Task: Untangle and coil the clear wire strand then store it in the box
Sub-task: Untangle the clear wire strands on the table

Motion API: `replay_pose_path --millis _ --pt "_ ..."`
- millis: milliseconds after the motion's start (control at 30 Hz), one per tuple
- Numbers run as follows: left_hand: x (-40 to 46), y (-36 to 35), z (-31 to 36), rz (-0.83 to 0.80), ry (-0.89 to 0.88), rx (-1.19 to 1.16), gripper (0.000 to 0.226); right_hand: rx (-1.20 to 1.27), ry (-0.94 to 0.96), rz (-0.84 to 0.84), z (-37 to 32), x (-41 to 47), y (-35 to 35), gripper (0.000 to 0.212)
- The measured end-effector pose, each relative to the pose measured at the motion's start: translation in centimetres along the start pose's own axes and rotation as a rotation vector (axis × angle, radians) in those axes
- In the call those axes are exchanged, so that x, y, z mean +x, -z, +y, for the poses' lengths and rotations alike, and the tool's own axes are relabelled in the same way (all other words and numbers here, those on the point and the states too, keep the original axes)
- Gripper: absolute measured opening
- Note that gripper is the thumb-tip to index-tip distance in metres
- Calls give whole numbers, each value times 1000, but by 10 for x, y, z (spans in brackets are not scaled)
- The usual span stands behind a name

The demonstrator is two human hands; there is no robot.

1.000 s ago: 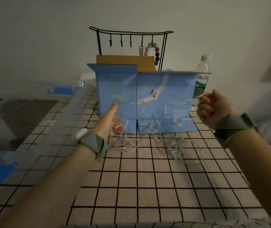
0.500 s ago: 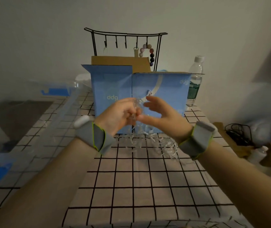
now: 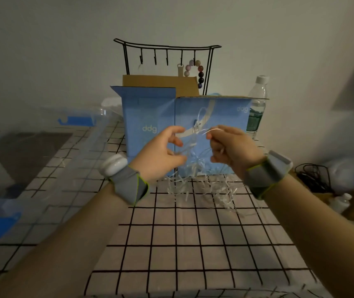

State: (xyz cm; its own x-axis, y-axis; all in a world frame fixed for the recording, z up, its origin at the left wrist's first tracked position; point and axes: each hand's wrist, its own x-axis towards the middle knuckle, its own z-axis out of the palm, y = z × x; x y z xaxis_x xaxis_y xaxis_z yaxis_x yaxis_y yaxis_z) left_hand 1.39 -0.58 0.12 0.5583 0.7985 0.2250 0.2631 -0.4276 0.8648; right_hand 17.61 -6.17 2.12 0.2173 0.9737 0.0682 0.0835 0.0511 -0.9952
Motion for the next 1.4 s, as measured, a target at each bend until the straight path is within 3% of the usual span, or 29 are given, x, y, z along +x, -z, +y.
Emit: replay_pose_path --millis 167,367,433,533,667,800,933,1000,1067,1133,1167,1267,1400 --pt "1 0 -34 75 37 415 19 255 -6 -27 -6 4 28 36" --pt "12 6 -52 384 147 360 20 429 -66 8 0 3 40 53" --pt "17 8 -52 443 218 97 18 511 -82 46 0 6 49 55" --pt "17 13 -51 388 342 -556 28 634 -113 48 6 11 65 47" --pt "9 21 -60 379 401 -582 35 716 -177 32 18 11 81 40" --pt "5 24 -50 349 283 -392 24 536 -375 229 37 12 87 40" --pt "4 25 -34 251 164 -268 21 170 -447 302 44 10 77 23" --pt "5 23 -23 202 91 -314 23 -96 -464 268 37 9 67 13" --pt "5 22 -13 173 37 -322 22 -507 -453 179 26 7 56 24" --pt "6 21 -5 146 -22 -303 24 -1049 -304 101 17 4 45 37" --pt "7 21 -1 121 -57 -290 26 -1182 -165 95 13 0 38 43" --pt "8 19 9 23 -174 -186 30 -1040 248 6 0 -9 14 56" --pt "11 13 27 -13 -305 -119 29 -639 361 -242 -6 3 -12 50"
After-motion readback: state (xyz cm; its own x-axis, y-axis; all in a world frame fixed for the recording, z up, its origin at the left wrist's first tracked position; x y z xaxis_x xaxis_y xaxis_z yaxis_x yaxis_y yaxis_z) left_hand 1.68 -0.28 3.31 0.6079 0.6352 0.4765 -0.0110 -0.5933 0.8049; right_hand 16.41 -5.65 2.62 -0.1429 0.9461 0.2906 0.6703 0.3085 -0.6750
